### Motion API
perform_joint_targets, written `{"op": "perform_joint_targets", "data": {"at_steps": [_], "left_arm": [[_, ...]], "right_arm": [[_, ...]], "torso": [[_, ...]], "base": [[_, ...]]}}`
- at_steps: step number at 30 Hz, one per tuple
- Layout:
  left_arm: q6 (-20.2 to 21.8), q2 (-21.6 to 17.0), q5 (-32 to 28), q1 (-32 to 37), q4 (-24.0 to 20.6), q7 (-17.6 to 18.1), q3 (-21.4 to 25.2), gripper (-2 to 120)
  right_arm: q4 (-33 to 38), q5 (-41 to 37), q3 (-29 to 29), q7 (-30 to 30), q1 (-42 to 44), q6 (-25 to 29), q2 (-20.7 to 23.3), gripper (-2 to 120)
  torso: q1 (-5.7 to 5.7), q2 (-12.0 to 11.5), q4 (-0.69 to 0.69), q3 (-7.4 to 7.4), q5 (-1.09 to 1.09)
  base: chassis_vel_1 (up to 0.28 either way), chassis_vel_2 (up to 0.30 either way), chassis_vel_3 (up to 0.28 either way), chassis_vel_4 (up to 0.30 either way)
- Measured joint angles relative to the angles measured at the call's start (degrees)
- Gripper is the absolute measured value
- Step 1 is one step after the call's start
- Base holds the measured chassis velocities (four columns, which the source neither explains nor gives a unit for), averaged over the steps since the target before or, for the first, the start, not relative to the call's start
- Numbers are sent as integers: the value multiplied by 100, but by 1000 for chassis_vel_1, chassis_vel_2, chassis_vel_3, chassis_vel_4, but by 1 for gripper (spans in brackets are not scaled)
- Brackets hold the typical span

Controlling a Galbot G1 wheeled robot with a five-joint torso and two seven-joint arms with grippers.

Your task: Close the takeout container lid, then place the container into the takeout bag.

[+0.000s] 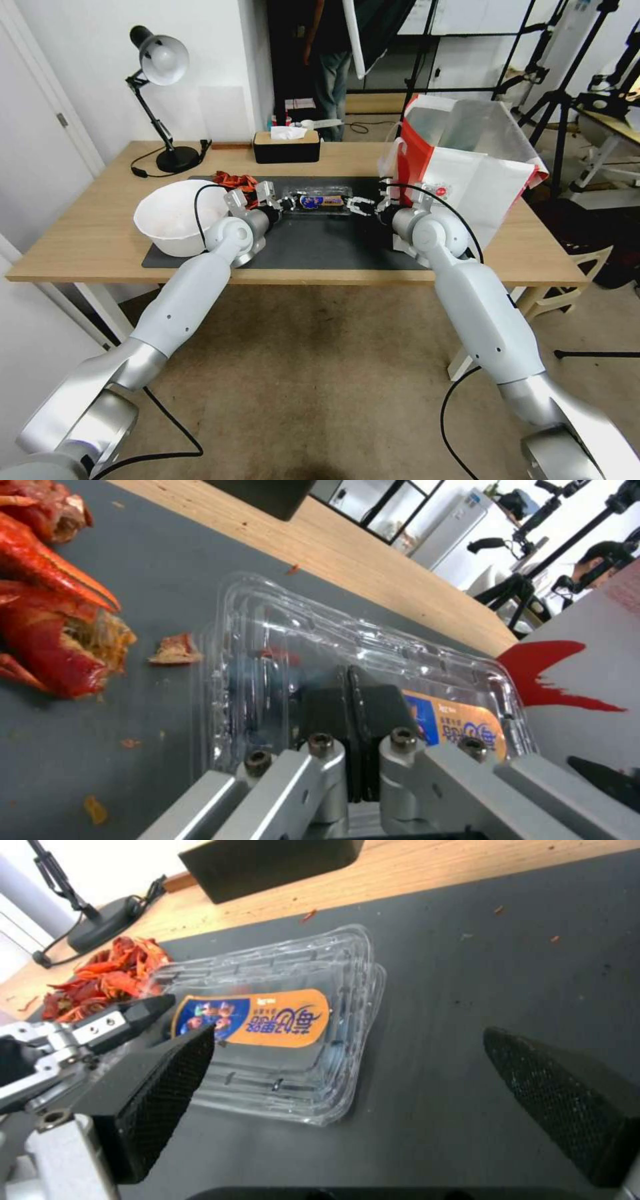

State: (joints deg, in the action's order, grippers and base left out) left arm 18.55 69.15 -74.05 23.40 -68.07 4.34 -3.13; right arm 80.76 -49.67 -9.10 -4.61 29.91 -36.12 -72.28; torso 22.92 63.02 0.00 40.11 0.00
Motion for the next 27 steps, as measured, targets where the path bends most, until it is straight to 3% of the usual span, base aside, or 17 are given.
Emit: {"op": "perform_joint_targets", "data": {"at_steps": [27], "left_arm": [[13,-112,-38,34,-141,-3,0,0]], "right_arm": [[-1125,76,430,339,-905,-131,-282,100]], "torso": [[0,1,0,0,0]], "base": [[0,0,0,0]]}}
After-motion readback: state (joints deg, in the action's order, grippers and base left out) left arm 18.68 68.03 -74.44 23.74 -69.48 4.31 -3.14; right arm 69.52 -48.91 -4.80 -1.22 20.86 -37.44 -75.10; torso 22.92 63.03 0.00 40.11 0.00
